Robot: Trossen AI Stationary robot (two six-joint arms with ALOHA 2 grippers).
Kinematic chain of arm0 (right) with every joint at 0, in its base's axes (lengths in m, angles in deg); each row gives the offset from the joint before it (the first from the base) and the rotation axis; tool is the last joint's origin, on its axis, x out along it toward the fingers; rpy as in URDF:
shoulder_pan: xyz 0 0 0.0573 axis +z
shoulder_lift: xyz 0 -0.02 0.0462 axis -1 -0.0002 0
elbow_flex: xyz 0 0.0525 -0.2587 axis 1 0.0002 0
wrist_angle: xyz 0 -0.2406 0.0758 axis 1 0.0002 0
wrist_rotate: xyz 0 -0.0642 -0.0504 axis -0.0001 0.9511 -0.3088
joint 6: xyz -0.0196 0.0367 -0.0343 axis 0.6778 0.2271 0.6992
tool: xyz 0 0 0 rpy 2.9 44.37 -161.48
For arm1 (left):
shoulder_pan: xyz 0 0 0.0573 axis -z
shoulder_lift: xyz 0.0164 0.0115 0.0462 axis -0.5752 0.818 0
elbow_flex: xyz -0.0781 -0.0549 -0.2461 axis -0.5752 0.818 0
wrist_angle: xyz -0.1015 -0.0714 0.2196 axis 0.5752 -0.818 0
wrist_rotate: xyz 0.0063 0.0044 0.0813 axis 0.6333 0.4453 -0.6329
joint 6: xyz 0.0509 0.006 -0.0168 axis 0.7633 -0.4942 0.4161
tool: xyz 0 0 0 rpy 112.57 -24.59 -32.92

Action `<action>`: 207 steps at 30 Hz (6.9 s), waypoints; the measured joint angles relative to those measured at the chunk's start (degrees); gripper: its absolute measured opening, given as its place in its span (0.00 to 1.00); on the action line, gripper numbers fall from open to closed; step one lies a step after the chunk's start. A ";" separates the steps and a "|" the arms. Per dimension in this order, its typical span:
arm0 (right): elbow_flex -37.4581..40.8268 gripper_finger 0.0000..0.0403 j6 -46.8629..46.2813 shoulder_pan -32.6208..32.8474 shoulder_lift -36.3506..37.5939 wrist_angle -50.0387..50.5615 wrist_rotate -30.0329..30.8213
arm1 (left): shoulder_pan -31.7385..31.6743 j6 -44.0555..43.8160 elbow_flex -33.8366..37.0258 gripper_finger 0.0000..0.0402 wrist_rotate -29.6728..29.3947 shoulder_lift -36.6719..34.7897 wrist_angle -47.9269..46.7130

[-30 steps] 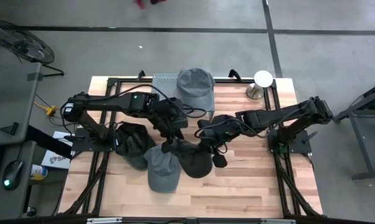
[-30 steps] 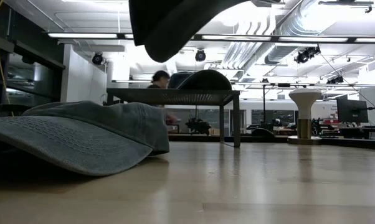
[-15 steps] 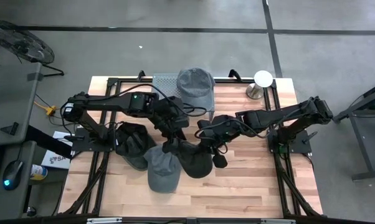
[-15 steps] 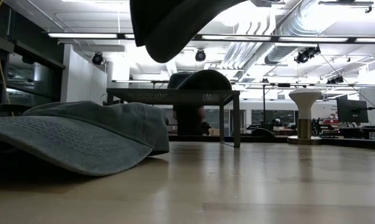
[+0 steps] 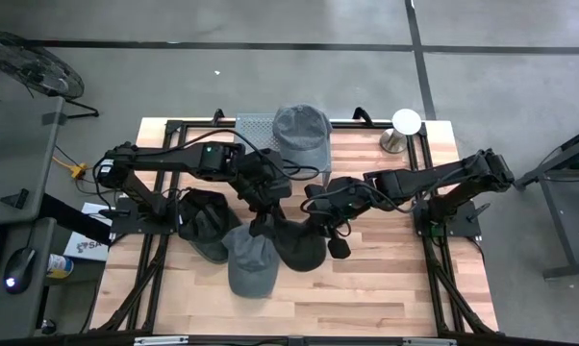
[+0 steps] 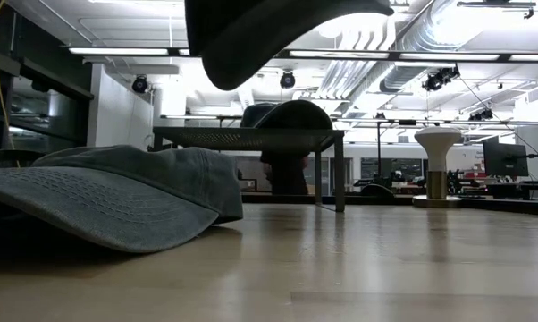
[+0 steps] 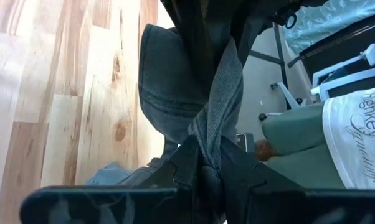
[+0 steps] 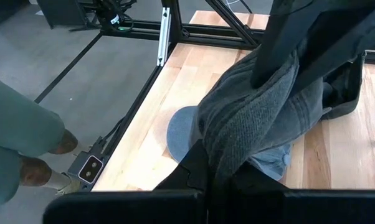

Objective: Pick & Place hat
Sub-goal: Put the right black cap on the shelf, then stack the gray cap on top of the gray cap on the shelf

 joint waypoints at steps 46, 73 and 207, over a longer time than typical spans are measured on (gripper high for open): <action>0.00 0.42 -16.96 0.00 10.19 8.57 20.83 | -12.93 8.48 -24.80 0.09 1.86 -1.24 -37.78; 0.00 0.43 -20.63 -0.17 10.19 8.66 32.97 | -43.94 37.54 -25.10 0.09 12.42 2.78 -37.55; 0.00 0.42 -16.55 -9.18 5.60 6.05 37.48 | -48.00 52.48 -14.91 0.51 -5.86 7.19 -17.66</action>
